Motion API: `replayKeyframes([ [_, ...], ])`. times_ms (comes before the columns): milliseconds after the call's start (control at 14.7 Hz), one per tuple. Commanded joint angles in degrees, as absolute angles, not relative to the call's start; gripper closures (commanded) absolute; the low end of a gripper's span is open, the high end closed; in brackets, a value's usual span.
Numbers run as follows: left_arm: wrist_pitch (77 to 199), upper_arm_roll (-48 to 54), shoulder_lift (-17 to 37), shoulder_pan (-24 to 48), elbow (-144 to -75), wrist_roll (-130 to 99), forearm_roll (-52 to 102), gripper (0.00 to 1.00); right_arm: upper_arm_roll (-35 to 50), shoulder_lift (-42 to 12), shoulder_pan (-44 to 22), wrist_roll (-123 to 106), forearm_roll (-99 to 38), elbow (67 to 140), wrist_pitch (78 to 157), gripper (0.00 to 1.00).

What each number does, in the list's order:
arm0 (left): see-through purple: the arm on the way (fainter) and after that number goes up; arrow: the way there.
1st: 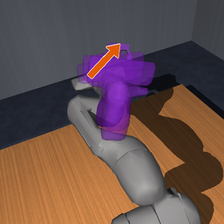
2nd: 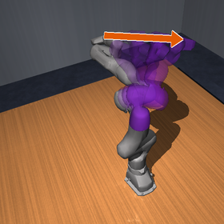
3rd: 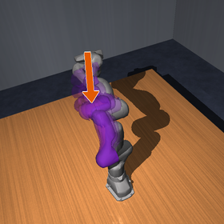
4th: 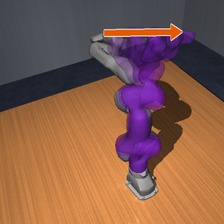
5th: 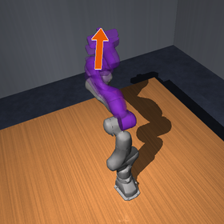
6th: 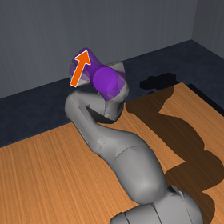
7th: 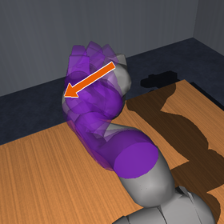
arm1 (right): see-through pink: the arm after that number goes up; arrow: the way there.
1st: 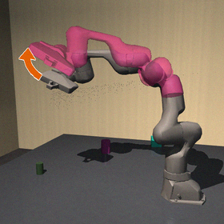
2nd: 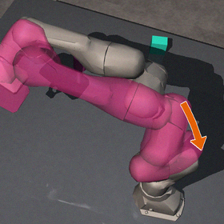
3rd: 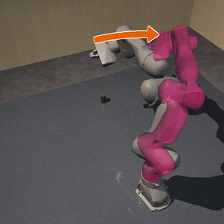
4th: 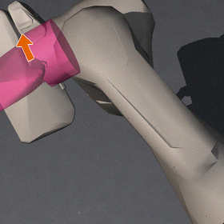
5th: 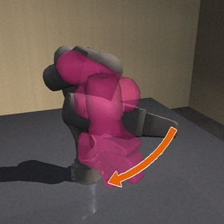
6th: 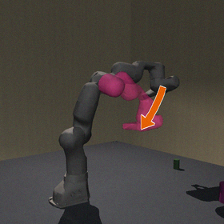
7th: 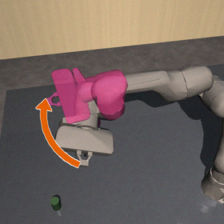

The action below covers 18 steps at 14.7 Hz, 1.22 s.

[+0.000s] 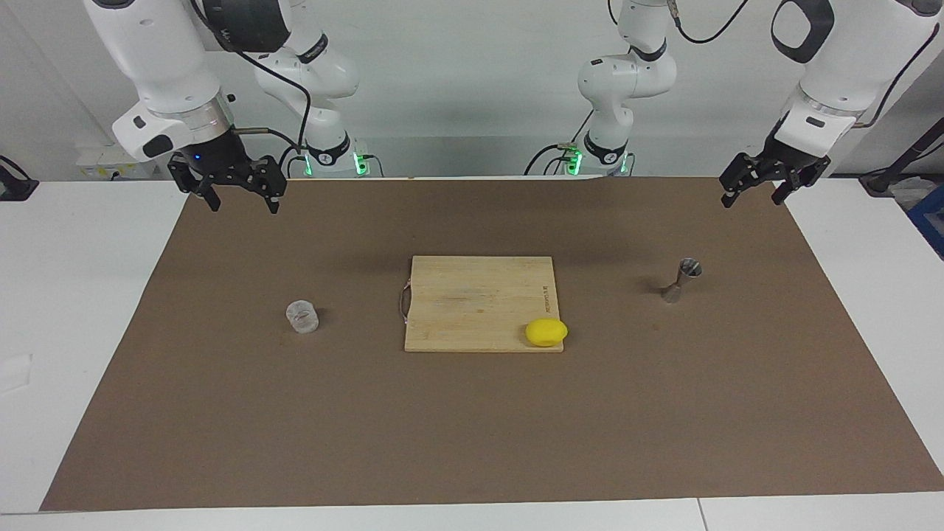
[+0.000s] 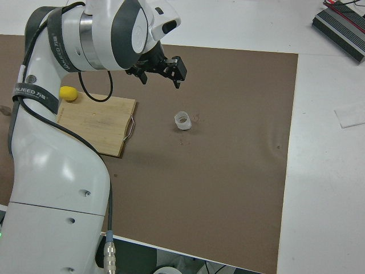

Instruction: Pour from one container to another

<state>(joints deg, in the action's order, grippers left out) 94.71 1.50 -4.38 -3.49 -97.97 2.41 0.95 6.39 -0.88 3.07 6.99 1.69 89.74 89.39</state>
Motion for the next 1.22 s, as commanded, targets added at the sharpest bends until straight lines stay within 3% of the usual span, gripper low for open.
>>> replayKeyframes([
  [0,94.9,1.5,-5.4,-3.7,-98.7,2.1,0.8,0.0,6.6,-0.2,3.8,5.8,0.7,90.3,88.9,0.0],
  [952,96.8,1.5,-5.8,-3.9,-99.9,1.8,0.8,0.0,6.6,-0.1,3.9,5.8,0.7,90.4,88.9,0.0],
  [1156,103.3,1.5,-8.2,-4.0,-105.4,0.1,0.9,0.0,6.6,-0.1,3.8,5.8,0.7,90.4,88.9,0.0],
])
